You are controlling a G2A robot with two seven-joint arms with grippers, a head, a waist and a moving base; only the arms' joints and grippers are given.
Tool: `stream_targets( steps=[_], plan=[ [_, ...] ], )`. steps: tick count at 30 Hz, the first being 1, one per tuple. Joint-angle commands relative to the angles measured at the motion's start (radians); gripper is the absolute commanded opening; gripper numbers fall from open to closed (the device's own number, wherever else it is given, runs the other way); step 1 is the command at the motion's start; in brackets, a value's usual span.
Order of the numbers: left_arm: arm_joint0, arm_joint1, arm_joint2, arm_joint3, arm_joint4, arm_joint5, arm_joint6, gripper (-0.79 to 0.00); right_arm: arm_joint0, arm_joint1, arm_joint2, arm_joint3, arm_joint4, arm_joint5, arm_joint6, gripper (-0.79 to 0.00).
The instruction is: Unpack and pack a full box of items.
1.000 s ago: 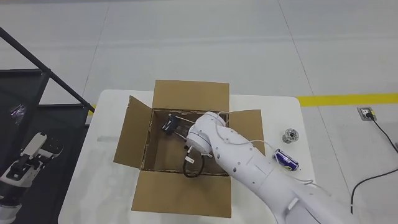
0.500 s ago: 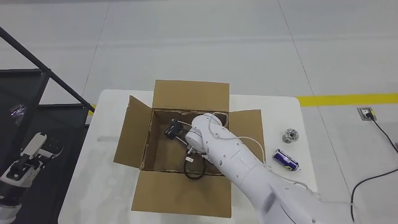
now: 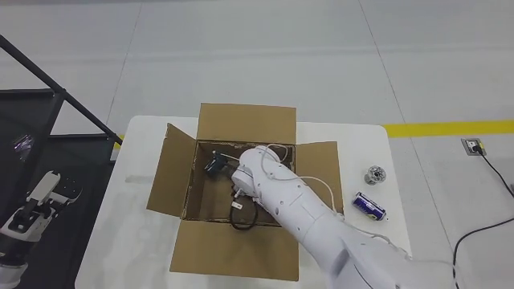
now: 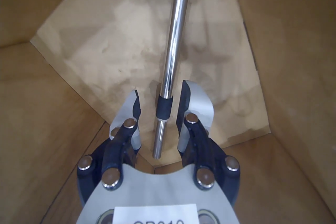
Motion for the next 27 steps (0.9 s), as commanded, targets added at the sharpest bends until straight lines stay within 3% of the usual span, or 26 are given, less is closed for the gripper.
stream_targets(
  steps=[1, 6, 10, 11, 12, 15, 21, 27],
  plan=[
    [0.0, 0.0, 0.0, 0.0, 0.0, 0.0, 0.0, 0.0, -0.012, 0.006, 0.003, -0.037, -0.014, 0.03, -0.016, -0.459],
    [0.0, 0.0, 0.0, 0.0, 0.0, 0.0, 0.0, 0.0, -0.068, 0.041, 0.008, -0.221, -0.094, 0.149, -0.005, -0.449],
    [0.0, 0.0, 0.0, 0.0, 0.0, 0.0, 0.0, 0.0, -0.142, 0.102, 0.037, -0.462, -0.212, 0.278, 0.062, -0.372],
    [0.0, 0.0, 0.0, 0.0, 0.0, 0.0, 0.0, 0.0, -0.167, 0.123, 0.051, -0.537, -0.248, 0.306, 0.086, -0.252],
    [0.0, 0.0, 0.0, 0.0, 0.0, 0.0, 0.0, 0.0, -0.195, 0.144, 0.067, -0.612, -0.29, 0.328, 0.117, -0.225],
    [0.0, 0.0, 0.0, 0.0, 0.0, 0.0, 0.0, 0.0, -0.295, 0.211, 0.139, -0.844, -0.426, 0.392, 0.216, 0.0],
    [0.0, 0.0, 0.0, 0.0, 0.0, 0.0, 0.0, 0.0, -0.562, 0.33, 0.34, -1.333, -0.727, 0.376, 0.436, 0.0],
    [0.0, 0.0, 0.0, 0.0, 0.0, 0.0, 0.0, 0.0, -0.873, 0.411, 0.629, -1.74, -0.923, 0.226, 0.525, 0.0]
  ],
)
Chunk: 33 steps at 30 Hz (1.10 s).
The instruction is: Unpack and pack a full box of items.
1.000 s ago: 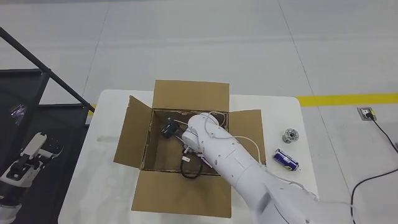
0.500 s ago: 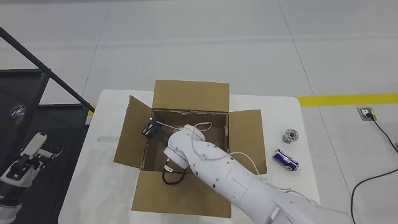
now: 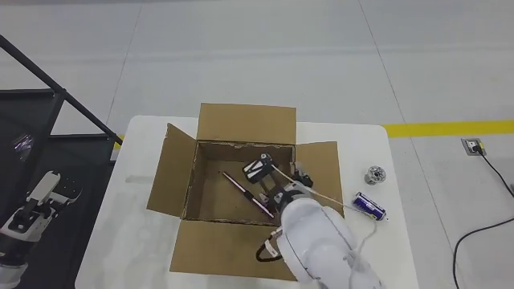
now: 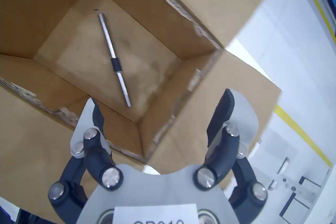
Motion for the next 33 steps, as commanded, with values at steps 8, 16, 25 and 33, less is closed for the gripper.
stream_targets(
  steps=[8, 16, 25, 33],
  plan=[
    [0.0, 0.0, 0.0, 0.0, 0.0, 0.0, 0.0, 0.0, -0.233, 0.045, 0.548, -0.202, 0.301, -0.166, 0.03, 0.0],
    [0.0, 0.0, 0.0, 0.0, 0.0, 0.0, 0.0, 0.0, -0.233, 0.045, 0.548, -0.202, 0.301, -0.166, 0.03, 0.0],
    [0.0, 0.0, 0.0, 0.0, 0.0, 0.0, 0.0, 0.0, -0.237, 0.053, 0.563, -0.153, 0.29, -0.237, -0.037, 0.0],
    [0.0, 0.0, 0.0, 0.0, 0.0, 0.0, 0.0, 0.0, -0.193, 0.127, 0.743, 0.134, 0.424, -0.609, -0.206, 0.0]
  ],
)
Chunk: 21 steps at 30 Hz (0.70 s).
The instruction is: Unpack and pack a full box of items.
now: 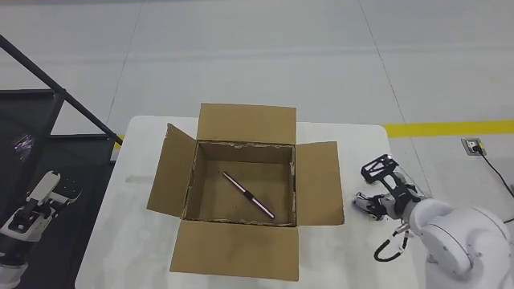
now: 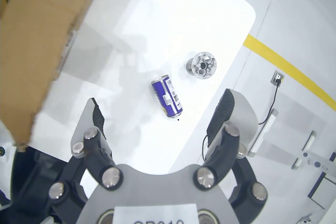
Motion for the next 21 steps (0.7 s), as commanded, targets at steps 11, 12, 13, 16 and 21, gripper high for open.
stream_targets(
  steps=[11, 12, 13, 16, 21],
  plan=[
    [0.0, 0.0, 0.0, 0.0, 0.0, 0.0, 0.0, 0.0, 0.187, 0.198, -0.117, 0.602, 0.02, -0.158, -0.182, 0.0],
    [0.0, 0.0, 0.0, 0.0, 0.0, 0.0, 0.0, 0.0, 0.2, 0.212, -0.125, 0.629, 0.041, -0.167, -0.191, 0.0],
    [0.0, 0.0, 0.0, 0.0, 0.0, 0.0, 0.0, 0.0, 0.211, 0.225, -0.134, 0.652, 0.057, -0.177, -0.201, 0.0],
    [0.0, 0.0, 0.0, 0.0, 0.0, 0.0, 0.0, 0.0, 0.225, 0.262, -0.178, 0.682, 0.091, -0.194, -0.218, 0.0],
    [0.0, 0.0, 0.0, 0.0, 0.0, 0.0, 0.0, 0.0, 0.227, 0.314, -0.248, 0.676, 0.176, -0.19, -0.214, -0.317]
  ],
)
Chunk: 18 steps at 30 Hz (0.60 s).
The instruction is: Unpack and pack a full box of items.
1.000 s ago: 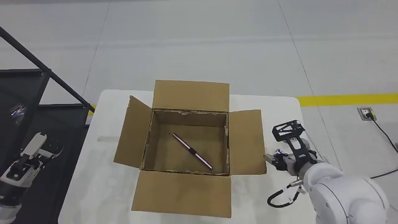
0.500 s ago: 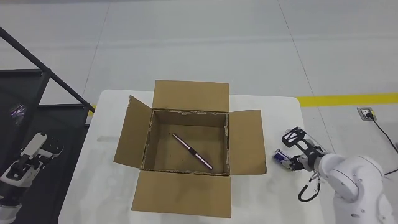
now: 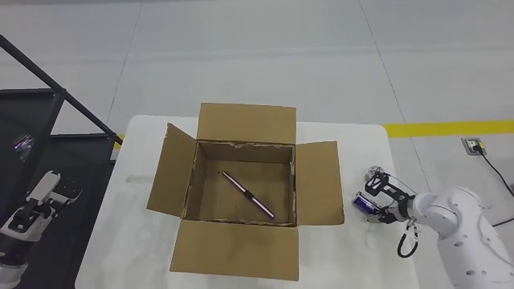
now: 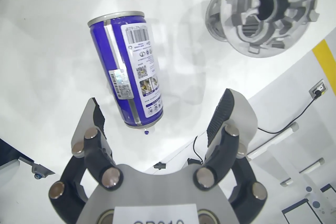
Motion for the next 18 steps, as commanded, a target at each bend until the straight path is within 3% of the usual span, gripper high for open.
stream_targets(
  steps=[1, 9, 12, 18],
  plan=[
    [0.0, 0.0, 0.0, 0.0, 0.0, 0.0, 0.0, 0.0, -0.001, 0.02, -0.028, -0.009, 0.034, 0.003, 0.003, -0.326],
    [0.0, 0.0, 0.0, 0.0, 0.0, 0.0, 0.0, 0.0, 0.002, 0.087, -0.137, -0.083, 0.125, 0.065, 0.065, -0.329],
    [0.0, 0.0, 0.0, 0.0, 0.0, 0.0, 0.0, 0.0, 0.019, 0.103, -0.177, -0.098, 0.151, 0.115, 0.115, -0.397],
    [0.0, 0.0, 0.0, 0.0, 0.0, 0.0, 0.0, 0.0, 0.05, 0.129, -0.233, -0.106, 0.207, 0.163, 0.163, -0.354]
  ],
)
